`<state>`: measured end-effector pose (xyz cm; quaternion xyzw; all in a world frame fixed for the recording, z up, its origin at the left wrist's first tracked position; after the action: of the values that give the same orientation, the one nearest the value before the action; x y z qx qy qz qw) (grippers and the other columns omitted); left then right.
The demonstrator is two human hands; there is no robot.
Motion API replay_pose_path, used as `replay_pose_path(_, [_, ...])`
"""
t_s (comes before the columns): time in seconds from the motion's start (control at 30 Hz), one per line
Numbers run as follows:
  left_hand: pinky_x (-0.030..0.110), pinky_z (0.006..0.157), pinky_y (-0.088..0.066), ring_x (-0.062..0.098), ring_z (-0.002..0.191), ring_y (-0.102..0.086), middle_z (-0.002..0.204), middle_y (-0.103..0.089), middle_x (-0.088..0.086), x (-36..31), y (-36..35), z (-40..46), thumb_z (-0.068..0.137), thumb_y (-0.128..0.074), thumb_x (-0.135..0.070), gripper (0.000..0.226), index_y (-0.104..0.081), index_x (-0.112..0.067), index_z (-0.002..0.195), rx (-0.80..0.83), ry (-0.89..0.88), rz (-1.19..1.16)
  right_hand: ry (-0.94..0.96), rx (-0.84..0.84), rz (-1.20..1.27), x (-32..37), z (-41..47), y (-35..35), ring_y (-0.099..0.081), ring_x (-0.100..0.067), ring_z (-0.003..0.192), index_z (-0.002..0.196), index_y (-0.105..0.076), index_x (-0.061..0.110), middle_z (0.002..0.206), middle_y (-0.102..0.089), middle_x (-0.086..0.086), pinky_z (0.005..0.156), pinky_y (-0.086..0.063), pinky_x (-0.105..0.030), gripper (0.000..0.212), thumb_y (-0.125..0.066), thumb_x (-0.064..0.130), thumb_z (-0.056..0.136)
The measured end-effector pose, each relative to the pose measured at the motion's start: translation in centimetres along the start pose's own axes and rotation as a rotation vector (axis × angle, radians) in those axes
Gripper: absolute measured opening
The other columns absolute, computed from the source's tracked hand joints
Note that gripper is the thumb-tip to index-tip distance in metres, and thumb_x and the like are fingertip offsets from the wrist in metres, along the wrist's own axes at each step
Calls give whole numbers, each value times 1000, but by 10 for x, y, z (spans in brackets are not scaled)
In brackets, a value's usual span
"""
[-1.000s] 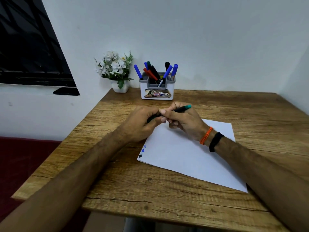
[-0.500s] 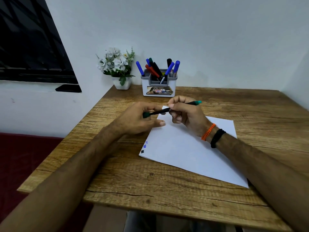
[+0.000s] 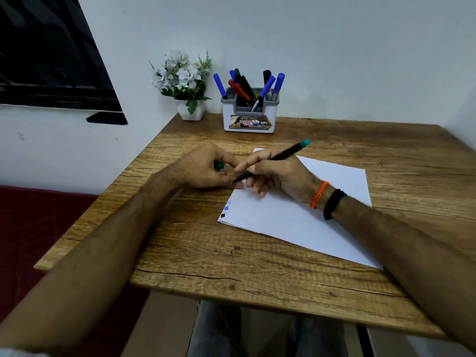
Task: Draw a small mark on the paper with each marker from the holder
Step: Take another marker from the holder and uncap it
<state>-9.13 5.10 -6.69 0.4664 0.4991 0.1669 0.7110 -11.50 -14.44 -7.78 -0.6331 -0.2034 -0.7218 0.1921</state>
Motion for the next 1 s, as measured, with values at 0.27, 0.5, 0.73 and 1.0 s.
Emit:
replay_pose_path(0.27, [22, 59, -40, 0, 53, -46, 56, -58, -21, 4, 4, 0, 78, -79, -27, 35, -69, -38, 111, 105, -8, -11, 5, -7, -212, -6, -4, -9, -65, -12, 51, 89, -72, -2, 64, -69, -7, 48, -54, -22, 10, -62, -3, 90])
replay_pose_path(0.5, [10, 59, -38, -12, 56, -51, 56, -58, -34, -1, 5, -2, 80, -77, -21, 41, -67, -26, 119, 128, 5, 0, 1, -65, -295, -8, -2, -11, -62, -11, 48, 87, -73, -4, 61, -68, -5, 44, -49, -21, 11, -62, -2, 89])
replay_pose_path(0.73, [12, 65, -37, -17, 63, -54, 61, -59, -38, 0, 5, -1, 79, -78, -21, 42, -66, -30, 118, 126, 16, -2, -9, -55, -325, -6, -4, -13, -64, -10, 51, 90, -73, -5, 63, -69, -6, 47, -51, -21, 10, -64, 1, 89])
replay_pose_path(1.0, [18, 65, -36, -17, 59, -52, 57, -55, -40, -4, 5, -2, 80, -76, -21, 43, -66, -21, 122, 132, 34, -5, -8, -74, -337, -6, -4, -13, -64, -10, 51, 90, -73, -5, 63, -69, -7, 48, -53, -21, 10, -64, 0, 89])
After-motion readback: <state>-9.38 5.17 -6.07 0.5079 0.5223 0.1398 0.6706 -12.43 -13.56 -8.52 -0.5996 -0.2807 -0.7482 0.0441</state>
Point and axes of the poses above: each hand's wrist, its own z-axis towards the middle knuckle, its own y-axis out of the back of the hand, x = y × z, the point moved 1 cm from there along z, towards the middle knuckle
